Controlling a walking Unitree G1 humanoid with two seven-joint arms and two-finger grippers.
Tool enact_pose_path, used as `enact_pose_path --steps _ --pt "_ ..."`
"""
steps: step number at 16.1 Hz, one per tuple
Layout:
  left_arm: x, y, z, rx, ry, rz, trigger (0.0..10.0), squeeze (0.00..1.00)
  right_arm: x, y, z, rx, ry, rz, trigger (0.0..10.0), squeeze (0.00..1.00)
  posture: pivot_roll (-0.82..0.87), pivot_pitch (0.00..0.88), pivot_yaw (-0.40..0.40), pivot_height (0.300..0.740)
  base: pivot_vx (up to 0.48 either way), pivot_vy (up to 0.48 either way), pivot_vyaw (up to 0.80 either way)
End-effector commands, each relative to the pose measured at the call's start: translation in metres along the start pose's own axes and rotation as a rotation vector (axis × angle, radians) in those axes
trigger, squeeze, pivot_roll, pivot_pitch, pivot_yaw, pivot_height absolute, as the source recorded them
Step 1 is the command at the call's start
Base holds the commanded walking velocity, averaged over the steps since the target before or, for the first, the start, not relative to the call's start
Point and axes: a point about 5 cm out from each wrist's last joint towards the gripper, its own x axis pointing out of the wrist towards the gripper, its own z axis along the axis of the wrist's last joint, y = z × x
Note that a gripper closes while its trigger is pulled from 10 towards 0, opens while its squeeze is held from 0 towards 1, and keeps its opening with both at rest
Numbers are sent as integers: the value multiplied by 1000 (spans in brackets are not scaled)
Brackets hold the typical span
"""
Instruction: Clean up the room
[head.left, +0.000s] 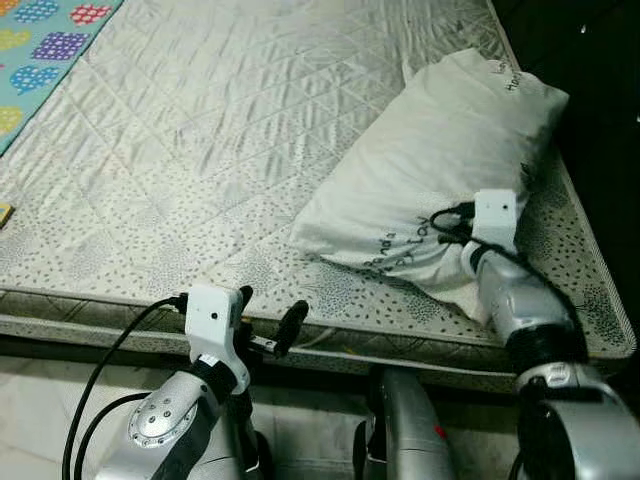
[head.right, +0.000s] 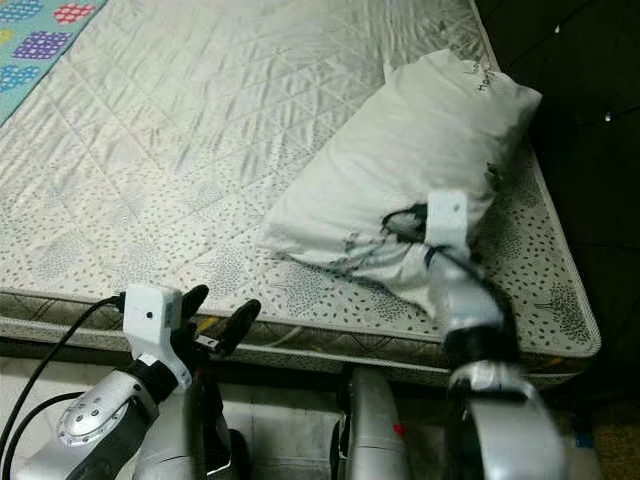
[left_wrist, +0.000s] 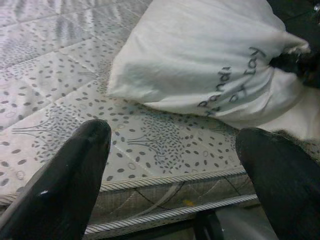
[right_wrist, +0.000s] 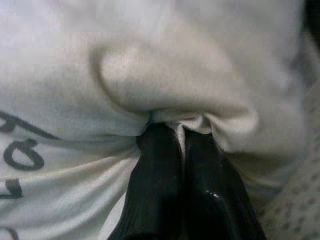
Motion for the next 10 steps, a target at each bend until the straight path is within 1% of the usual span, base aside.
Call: enact_pose_path --steps 1,3,5,6,7,10 --pt "-2 1 -3 5 13 17 10000 0 2 -21 28 -23 -104 -66 0 0 -92 188 -16 597 0 0 0" --pt "-1 1 -3 6 13 18 10000 0 4 -33 36 -46 -128 -103 0 0 -94 188 -15 597 0 0 0" --pt "-1 1 -3 8 11 21 10000 0 5 -52 47 -68 -158 -171 0 0 -98 185 -12 597 0 0 0" --pt "0 2 -3 12 11 25 10000 0 3 -70 56 -77 -176 -239 0 0 -98 184 -12 597 0 0 0" --pt "0 2 -3 14 11 26 10000 0 2 -78 61 -84 -187 -274 0 0 -98 184 -12 597 0 0 0" --pt "1 3 -3 20 10 33 10000 0 -1 -96 73 -105 -216 -337 0 0 -97 179 -10 597 0 0 0"
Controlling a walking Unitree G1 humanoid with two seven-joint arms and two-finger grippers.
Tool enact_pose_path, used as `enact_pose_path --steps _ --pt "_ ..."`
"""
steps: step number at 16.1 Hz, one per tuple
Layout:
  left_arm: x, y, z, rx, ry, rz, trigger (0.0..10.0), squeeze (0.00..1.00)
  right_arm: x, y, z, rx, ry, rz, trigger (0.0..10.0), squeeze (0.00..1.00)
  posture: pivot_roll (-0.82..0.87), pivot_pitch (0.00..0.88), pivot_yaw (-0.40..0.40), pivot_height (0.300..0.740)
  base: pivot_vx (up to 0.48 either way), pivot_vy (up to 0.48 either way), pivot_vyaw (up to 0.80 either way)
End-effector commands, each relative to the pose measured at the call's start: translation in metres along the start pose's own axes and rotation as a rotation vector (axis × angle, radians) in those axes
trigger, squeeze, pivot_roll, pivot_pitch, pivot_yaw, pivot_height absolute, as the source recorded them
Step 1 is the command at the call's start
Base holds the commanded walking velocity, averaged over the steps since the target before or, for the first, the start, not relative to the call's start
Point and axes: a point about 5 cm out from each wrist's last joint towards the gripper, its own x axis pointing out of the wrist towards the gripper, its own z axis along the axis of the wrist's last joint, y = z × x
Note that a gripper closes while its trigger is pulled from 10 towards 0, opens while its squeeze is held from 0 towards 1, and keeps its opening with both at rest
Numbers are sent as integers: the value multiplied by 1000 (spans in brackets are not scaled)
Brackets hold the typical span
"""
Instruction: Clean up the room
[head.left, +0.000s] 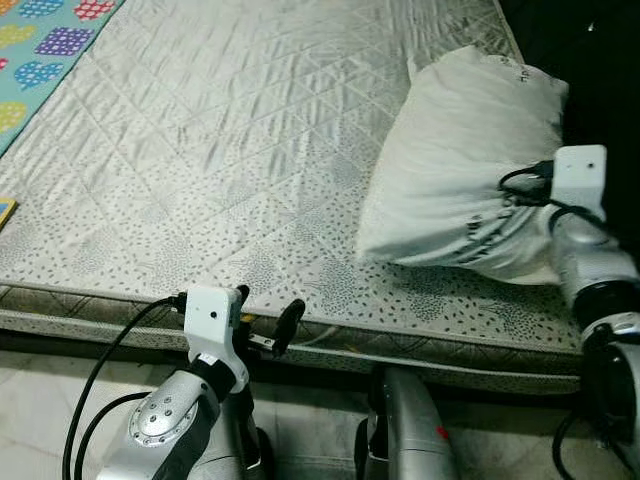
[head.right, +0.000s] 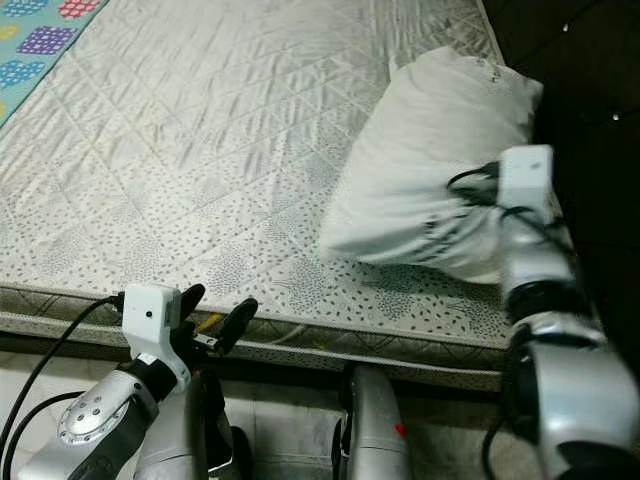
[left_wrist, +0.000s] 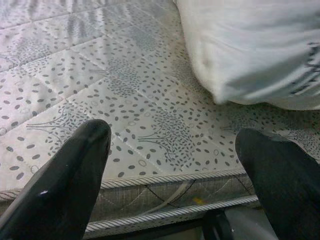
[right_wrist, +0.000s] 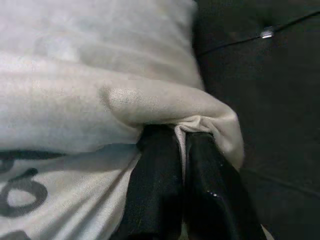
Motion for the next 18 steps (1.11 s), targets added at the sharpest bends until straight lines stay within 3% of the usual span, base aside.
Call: enact_pose_path --steps 1,4,7,11,13,16,18 --pt "-1 2 -3 10 11 12 10000 0 3 -23 33 7 -125 -84 0 0 -98 179 -9 597 0 0 0" --pt "1 4 -3 19 10 21 10000 0 3 -42 53 -22 -186 -128 0 0 -102 173 -5 597 0 0 0" --pt "3 4 -2 22 7 21 10000 0 3 -51 58 -32 -203 -144 0 0 -105 170 -1 597 0 0 0" --pt "4 4 -2 26 4 18 10000 0 3 -48 32 -58 -152 -124 0 0 -106 165 6 597 0 0 0" --pt "4 4 -2 27 3 17 10000 0 1 -48 7 -49 -98 -125 0 0 -110 164 11 597 0 0 0" --pt "6 5 -2 32 3 12 10000 0 -5 -55 -22 -35 -51 -139 0 0 -117 161 20 597 0 0 0" --pt "7 6 -2 33 2 9 10000 0 -7 -60 -27 -30 -55 -152 0 0 -125 157 25 597 0 0 0"
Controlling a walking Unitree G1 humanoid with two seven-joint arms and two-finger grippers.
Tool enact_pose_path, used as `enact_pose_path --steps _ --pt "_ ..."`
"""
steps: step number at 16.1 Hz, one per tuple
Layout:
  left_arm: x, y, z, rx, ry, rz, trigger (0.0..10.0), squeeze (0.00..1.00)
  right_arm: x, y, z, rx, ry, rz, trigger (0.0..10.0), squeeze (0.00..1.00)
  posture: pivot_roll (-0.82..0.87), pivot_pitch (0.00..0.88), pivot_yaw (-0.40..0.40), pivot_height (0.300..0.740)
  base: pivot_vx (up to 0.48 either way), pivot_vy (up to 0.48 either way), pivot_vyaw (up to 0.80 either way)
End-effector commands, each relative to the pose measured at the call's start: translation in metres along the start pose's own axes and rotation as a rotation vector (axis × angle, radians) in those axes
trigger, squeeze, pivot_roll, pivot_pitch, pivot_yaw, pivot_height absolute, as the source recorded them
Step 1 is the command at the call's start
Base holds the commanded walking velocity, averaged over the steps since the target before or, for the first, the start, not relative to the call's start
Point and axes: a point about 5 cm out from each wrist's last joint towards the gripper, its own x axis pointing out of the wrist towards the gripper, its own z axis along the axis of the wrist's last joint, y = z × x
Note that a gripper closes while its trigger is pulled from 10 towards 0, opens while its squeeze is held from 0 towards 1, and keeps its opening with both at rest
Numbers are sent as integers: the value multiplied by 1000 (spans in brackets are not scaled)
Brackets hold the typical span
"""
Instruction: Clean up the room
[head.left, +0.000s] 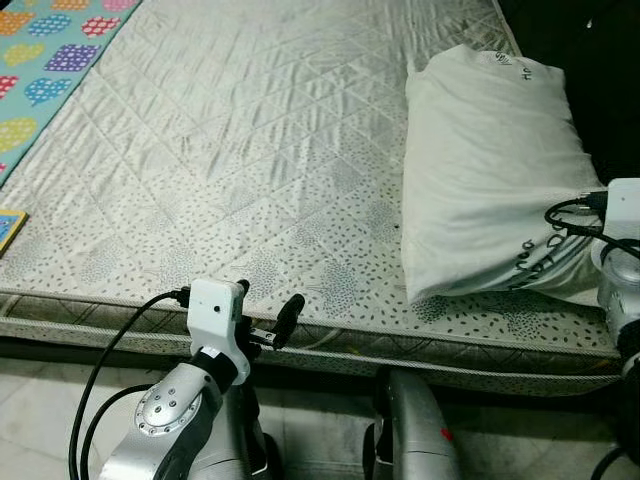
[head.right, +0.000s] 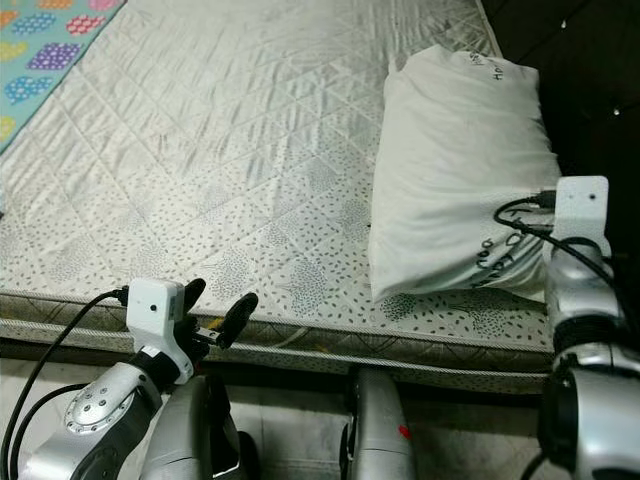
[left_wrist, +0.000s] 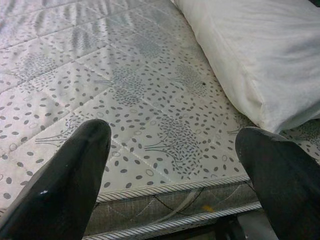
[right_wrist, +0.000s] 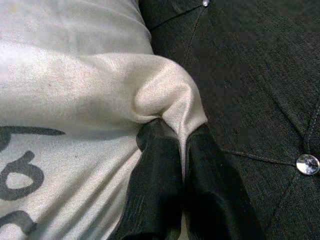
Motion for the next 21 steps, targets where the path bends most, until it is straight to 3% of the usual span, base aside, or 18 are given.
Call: enact_pose_path --steps 1,7,12,16,21 --pt "0 2 -2 9 8 1 10000 0 1 -14 13 31 -64 -46 0 0 -129 156 27 597 0 0 0" --pt "3 1 -2 9 6 -11 10000 0 -17 -29 0 35 -94 -64 0 0 -143 153 34 597 0 0 0" --pt "3 1 -2 10 8 -16 10000 0 -44 -27 -14 41 -80 -43 0 0 -149 155 38 597 0 0 0" --pt "4 1 -3 9 10 -26 10000 0 -75 -24 -27 48 -18 -30 0 0 -161 157 46 597 0 0 0" --pt "6 1 -3 11 10 -32 10000 0 -87 -19 -28 55 15 -19 0 0 -166 152 52 597 0 0 0"
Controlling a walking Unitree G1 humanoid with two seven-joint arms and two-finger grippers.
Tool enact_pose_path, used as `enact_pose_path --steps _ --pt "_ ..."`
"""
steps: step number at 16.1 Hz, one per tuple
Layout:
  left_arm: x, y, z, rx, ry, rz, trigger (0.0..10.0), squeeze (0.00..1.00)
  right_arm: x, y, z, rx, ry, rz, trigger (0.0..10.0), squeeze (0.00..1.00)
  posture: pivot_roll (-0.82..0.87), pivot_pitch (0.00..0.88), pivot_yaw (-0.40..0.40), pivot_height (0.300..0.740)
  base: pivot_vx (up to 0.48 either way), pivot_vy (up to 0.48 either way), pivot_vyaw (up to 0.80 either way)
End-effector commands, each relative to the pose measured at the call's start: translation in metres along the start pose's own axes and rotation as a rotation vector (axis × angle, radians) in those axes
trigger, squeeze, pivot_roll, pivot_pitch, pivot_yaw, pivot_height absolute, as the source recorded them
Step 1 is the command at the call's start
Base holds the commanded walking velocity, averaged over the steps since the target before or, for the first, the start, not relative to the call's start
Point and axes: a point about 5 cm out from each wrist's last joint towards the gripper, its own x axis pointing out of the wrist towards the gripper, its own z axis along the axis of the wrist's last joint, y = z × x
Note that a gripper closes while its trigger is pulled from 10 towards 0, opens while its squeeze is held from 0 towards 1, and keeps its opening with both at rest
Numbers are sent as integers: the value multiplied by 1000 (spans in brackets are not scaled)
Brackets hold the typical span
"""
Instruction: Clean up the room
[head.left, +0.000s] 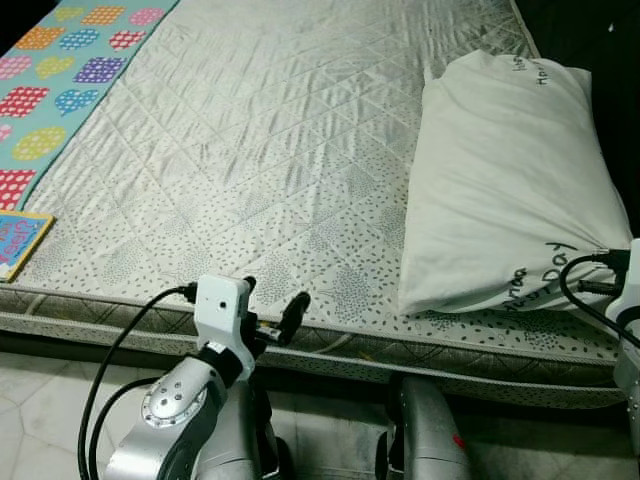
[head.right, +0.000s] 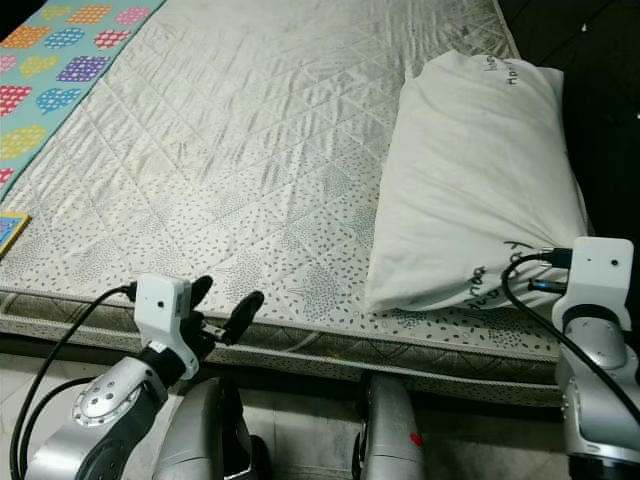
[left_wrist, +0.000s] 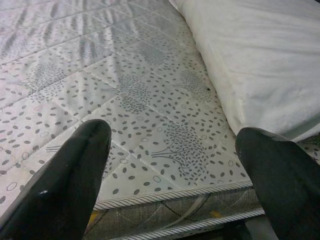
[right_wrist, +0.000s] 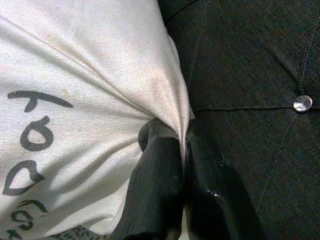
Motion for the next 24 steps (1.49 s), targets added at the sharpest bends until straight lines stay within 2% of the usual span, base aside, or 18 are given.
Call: enact_pose_path --steps 1,3,4,5,7,8,12,15,18,21,23,24 --pt "0 1 -3 6 13 -4 10000 0 -4 -6 3 17 -8 -41 0 0 -166 151 54 597 0 0 0" --pt "0 1 -3 7 13 -5 10000 0 -5 -1 1 17 6 -15 0 0 -167 148 54 597 0 0 0" --pt "1 1 -3 9 14 -6 10000 0 -4 5 3 12 -1 8 4941 0 -168 146 55 597 0 0 0" --pt "1 1 -3 10 14 -7 10000 0 -3 11 7 38 -14 35 10000 1000 -166 144 53 597 0 0 0" --pt "2 2 -3 11 12 -5 10000 0 -2 19 15 39 -46 69 10000 1000 -163 138 50 597 0 0 0" --pt "2 3 -3 13 9 -1 10000 0 -1 28 21 34 -72 106 10000 1000 -159 131 44 597 0 0 0" --pt "3 4 -2 17 0 11 10000 0 5 43 36 25 -139 146 10000 1000 -153 112 36 597 0 0 0" --pt "6 6 -1 20 -10 17 10000 0 9 55 48 57 -180 182 10000 1000 -155 98 33 597 0 0 0" --pt "8 10 1 24 -31 50 10000 0 5 63 51 64 -203 204 10000 1000 -159 82 32 597 0 0 0" --pt "9 20 3 26 -58 121 10000 0 -4 74 45 100 -197 234 10000 1000 -166 54 28 597 0 0 0" --pt "3 34 4 14 -90 239 10000 0 -15 84 40 138 -191 267 10000 1000 -171 35 25 597 0 0 0" --pt "2 36 5 11 -94 252 10000 0 -17 87 40 151 -192 275 10000 1000 -173 28 25 597 0 0 0"
